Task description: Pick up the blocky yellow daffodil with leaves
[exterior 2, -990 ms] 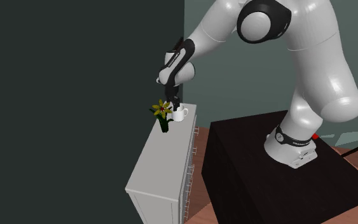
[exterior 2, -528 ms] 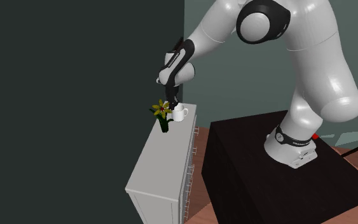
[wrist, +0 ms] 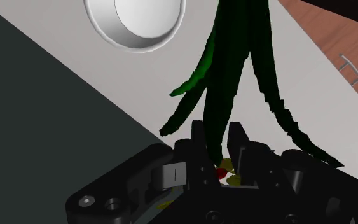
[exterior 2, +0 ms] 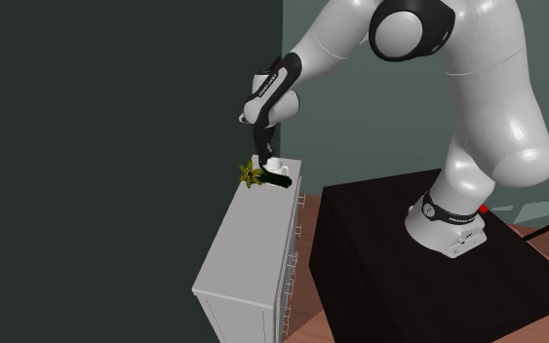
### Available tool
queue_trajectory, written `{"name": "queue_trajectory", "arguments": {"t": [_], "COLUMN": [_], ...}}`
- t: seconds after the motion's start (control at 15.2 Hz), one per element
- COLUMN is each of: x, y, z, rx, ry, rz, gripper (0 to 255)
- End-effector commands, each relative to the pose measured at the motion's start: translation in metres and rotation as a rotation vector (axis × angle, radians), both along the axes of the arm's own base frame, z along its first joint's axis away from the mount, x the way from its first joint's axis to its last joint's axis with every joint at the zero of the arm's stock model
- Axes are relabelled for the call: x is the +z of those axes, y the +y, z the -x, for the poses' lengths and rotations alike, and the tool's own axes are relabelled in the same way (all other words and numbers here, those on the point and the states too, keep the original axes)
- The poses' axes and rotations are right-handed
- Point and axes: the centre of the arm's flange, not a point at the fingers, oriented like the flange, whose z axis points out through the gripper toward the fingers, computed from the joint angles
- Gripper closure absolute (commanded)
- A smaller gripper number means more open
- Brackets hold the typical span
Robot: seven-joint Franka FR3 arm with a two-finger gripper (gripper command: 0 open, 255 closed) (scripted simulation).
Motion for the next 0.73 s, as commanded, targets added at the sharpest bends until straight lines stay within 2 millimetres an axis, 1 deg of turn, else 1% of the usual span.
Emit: {"name": "queue_trajectory", "arguments": {"t": [0.0, 0.59, 0.66], "x": [0.011, 0.058, 0.059], "y": [0.000, 0.000, 0.000], "z": [0.000, 0.000, 0.001], "rx": [0.000, 0.000, 0.000], "ry": [0.000, 0.000, 0.000], "rz": [0.000, 0.000, 0.000], "gripper": [255, 255, 255]}}
